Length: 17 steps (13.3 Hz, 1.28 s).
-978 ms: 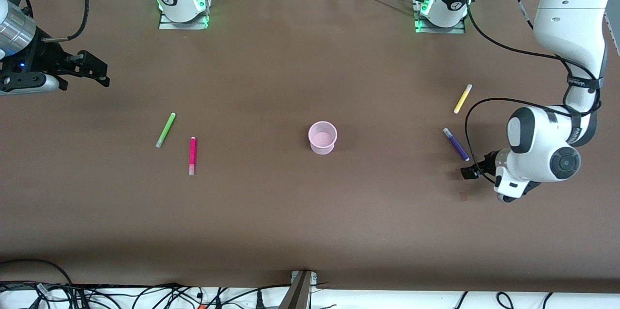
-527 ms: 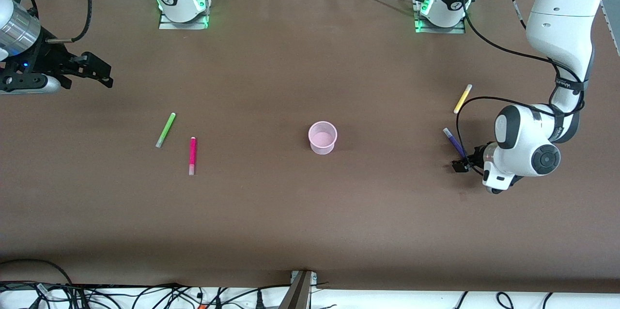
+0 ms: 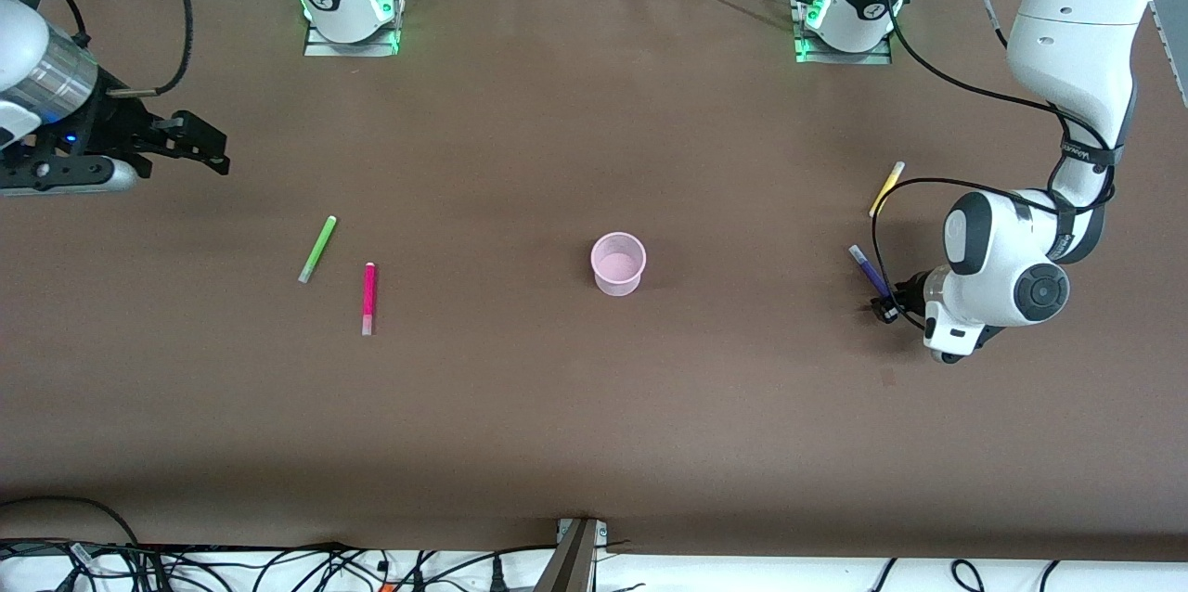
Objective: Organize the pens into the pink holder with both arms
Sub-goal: 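Grasp the purple pen with the left gripper while the right gripper reaches the pink highlighter, then carry the purple pen to the pink cup while the right gripper grasps the highlighter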
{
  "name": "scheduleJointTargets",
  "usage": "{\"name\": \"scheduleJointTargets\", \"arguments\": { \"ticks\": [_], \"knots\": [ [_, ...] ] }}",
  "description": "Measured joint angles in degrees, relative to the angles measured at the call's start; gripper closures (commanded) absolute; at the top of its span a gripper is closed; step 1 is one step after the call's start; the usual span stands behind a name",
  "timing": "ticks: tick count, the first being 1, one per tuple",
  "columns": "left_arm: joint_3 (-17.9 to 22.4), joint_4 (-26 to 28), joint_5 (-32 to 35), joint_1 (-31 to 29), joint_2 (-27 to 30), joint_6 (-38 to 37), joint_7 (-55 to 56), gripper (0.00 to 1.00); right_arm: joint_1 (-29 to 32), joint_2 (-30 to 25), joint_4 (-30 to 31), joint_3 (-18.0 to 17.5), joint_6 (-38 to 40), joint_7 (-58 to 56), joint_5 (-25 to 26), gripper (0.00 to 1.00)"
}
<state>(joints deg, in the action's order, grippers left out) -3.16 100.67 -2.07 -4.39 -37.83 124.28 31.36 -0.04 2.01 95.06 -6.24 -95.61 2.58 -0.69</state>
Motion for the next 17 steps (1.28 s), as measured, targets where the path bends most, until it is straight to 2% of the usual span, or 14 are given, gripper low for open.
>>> {"name": "scheduleJointTargets", "arguments": {
  "ticks": [7, 10, 13, 15, 17],
  "knots": [
    [-0.95, -1.17, -0.05, 0.03, 1.80, 0.98, 0.52, 1.00, -1.44, 7.04, 0.08, -0.01, -0.96, 0.28, 0.00, 0.00],
    [-4.50, -5.93, -0.15, 0.07, 5.91, -1.55, 7.24, 1.00, -3.18, 13.07, 0.36, -0.03, -5.69, 1.36, 0.00, 0.00],
    [-10.33, -11.43, -0.16, 0.29, 8.41, -4.40, 19.44, 1.00, -4.66, 19.08, 2.04, -0.03, -10.62, 4.20, 0.00, 0.02],
    [-13.77, -13.52, -0.14, 0.97, 8.48, -4.49, 27.22, 1.00, -4.84, 21.13, 5.47, -0.02, -15.95, 4.74, -0.01, 0.05],
    [-14.69, -15.07, 0.00, 4.24, 8.33, -4.46, 33.60, 1.00, -5.03, 21.59, 9.86, -0.03, -21.98, 6.03, -0.01, 0.05]
  ]
}}
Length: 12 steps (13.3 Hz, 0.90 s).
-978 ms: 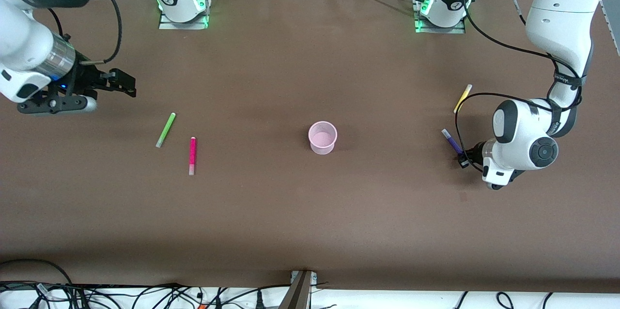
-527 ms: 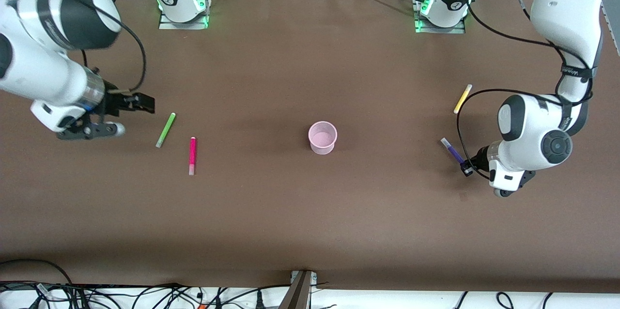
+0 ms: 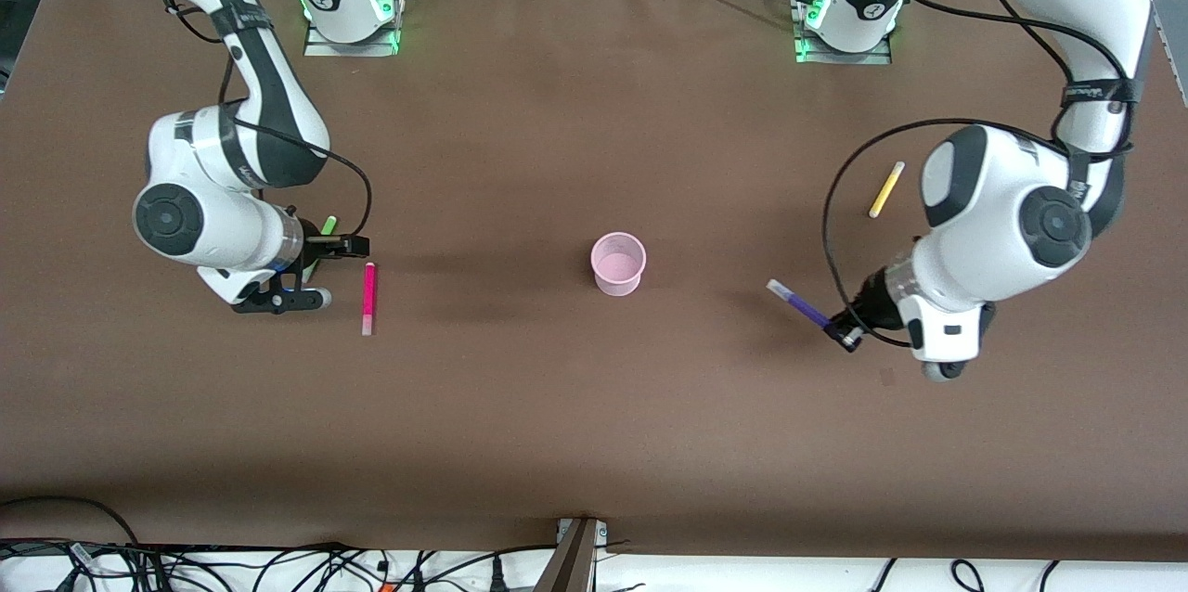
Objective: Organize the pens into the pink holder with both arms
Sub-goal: 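Carry the purple pen to the pink cup while the right gripper grasps the highlighter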
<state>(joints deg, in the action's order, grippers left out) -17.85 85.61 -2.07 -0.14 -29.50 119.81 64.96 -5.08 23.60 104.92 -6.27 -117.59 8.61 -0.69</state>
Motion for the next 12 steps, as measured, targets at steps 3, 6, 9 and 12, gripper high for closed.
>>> {"name": "scheduleJointTargets", "arguments": {
  "ticks": [3, 6, 9, 12],
  "knots": [
    [0.03, -1.10, 6.86, 7.03, -0.42, 0.04, 12.15, 1.00, -1.24, 0.89, 4.32, -0.01, -6.00, 1.96, 0.00, 0.13],
    [0.04, -1.18, 17.15, 13.16, -0.62, 1.44, 26.96, 1.00, -1.42, 2.03, 6.36, 0.02, -9.02, 2.35, 0.00, 0.14],
    [0.02, -1.19, 27.41, 17.94, -0.93, 1.75, 40.38, 1.00, -1.41, 3.08, 7.56, 0.15, -12.02, 2.37, 0.00, 0.16],
    [0.06, -1.14, 38.62, 22.95, -2.53, -0.44, 52.35, 1.00, -1.30, 4.83, 7.62, 0.41, -15.92, 2.37, 0.00, 0.21]
  ]
}}
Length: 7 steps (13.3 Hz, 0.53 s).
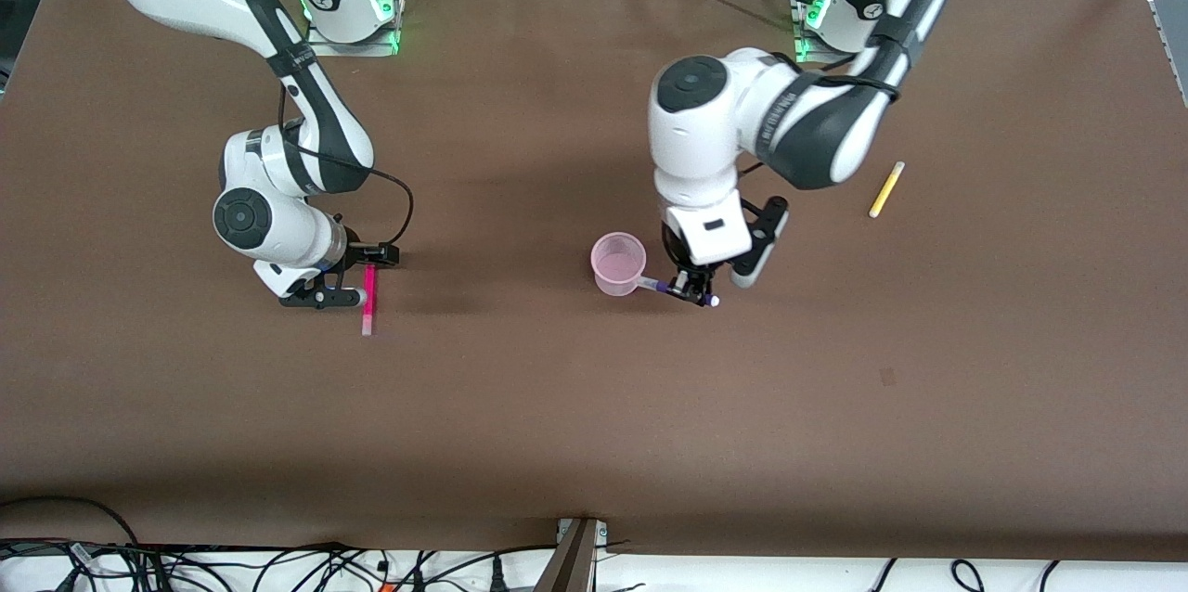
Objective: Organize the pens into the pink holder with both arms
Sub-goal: 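Carry the purple pen to the pink cup while the right gripper grasps the highlighter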
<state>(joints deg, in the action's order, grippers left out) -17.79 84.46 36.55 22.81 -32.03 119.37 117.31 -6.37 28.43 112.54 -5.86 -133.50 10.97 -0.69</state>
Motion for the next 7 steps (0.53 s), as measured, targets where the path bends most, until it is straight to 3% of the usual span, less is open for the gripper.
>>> {"name": "scheduleJointTargets", "arguments": {
  "ticks": [3, 7],
  "knots": [
    [0.06, 0.01, 8.10, 5.06, -2.47, -3.60, 8.99, 1.00, 0.12, 1.52, 0.00, 0.26, -2.30, -0.05, 0.01, 0.26],
    [0.16, -0.02, 10.83, 9.19, -3.66, -7.95, 12.05, 1.00, 0.15, 1.95, 0.00, 0.41, -2.70, -0.06, 0.03, 0.31]
  ]
}}
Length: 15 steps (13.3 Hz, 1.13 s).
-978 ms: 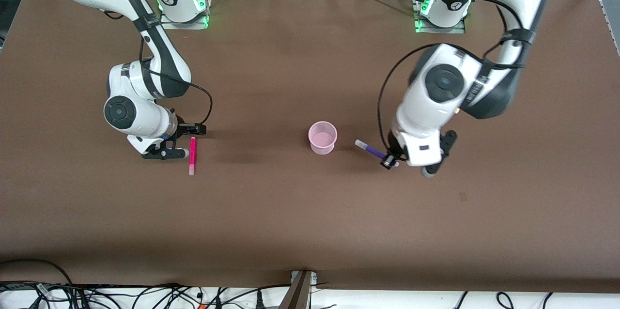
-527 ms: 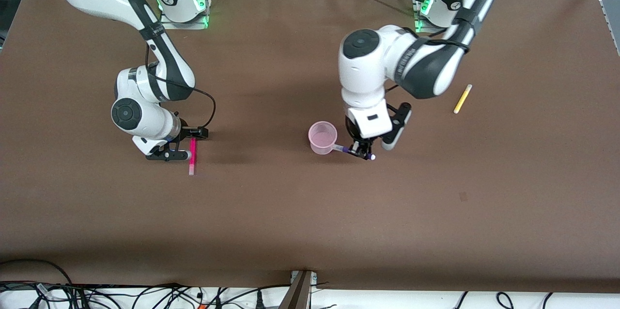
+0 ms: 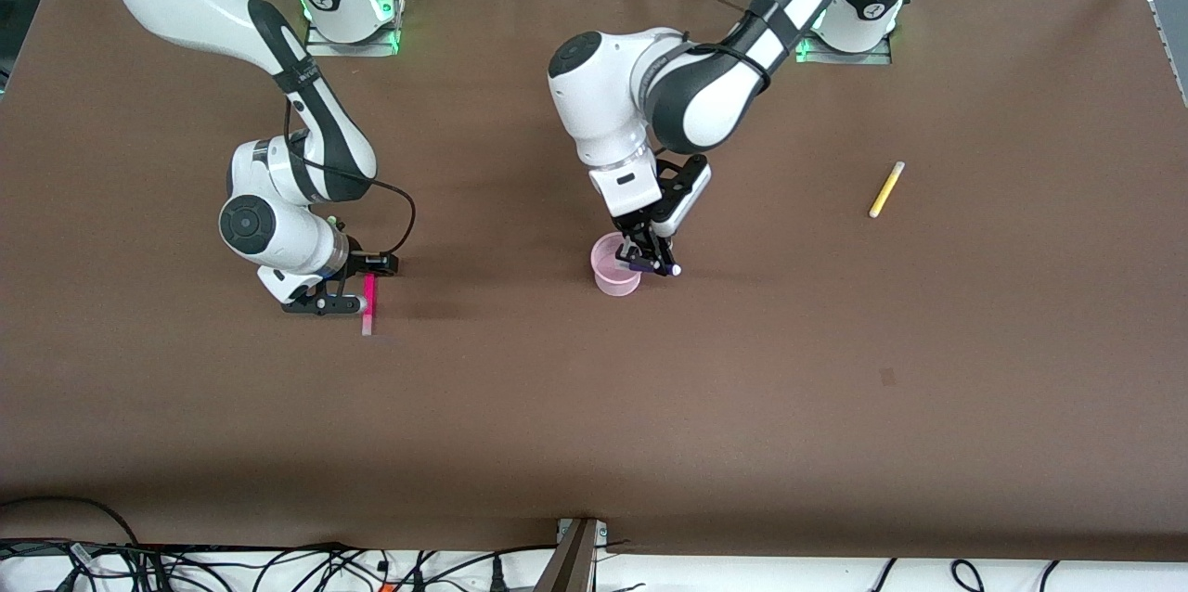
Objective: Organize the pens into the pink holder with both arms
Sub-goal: 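Carry the purple pen to the pink cup while the right gripper grasps the highlighter, then open the left gripper to drop the purple pen into the cup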
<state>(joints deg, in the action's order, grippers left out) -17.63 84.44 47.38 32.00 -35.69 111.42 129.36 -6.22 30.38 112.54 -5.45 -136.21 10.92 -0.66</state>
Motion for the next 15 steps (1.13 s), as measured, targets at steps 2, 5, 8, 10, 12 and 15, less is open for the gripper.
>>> {"name": "scheduleJointTargets", "arguments": {
  "ticks": [2, 5, 8, 10, 12, 15],
  "knots": [
    [0.04, 0.01, 2.85, 1.20, -0.99, -1.36, 2.78, 1.00, 0.01, 0.27, 0.00, 0.13, -0.28, 0.00, 0.01, 0.34],
    [0.15, -0.01, 3.70, 1.78, -2.16, -1.43, 4.21, 0.71, 0.13, 0.70, 0.00, 0.68, -0.67, -0.44, 0.07, 0.44],
    [0.23, -0.28, 3.71, 1.79, -2.21, -1.43, 4.42, 0.18, 0.18, 0.89, 0.00, 0.84, -0.77, -0.58, 0.09, 0.52],
    [0.26, -0.50, 3.71, 1.79, -2.21, -1.43, 4.42, 0.00, 0.20, 0.91, 0.00, 0.89, -0.78, -0.58, 0.10, 0.58],
    [0.36, -0.88, 3.82, 1.76, -2.20, -1.43, 3.85, 0.00, 0.26, 0.94, 0.00, 0.94, -0.78, -0.58, 0.10, 0.68],
    [0.64, -3.56, 3.21, -0.42, -0.92, -1.64, -0.86, 0.00, 0.29, 1.46, 0.00, 0.95, -0.91, -0.59, 0.10, 0.77]
  ]
}}
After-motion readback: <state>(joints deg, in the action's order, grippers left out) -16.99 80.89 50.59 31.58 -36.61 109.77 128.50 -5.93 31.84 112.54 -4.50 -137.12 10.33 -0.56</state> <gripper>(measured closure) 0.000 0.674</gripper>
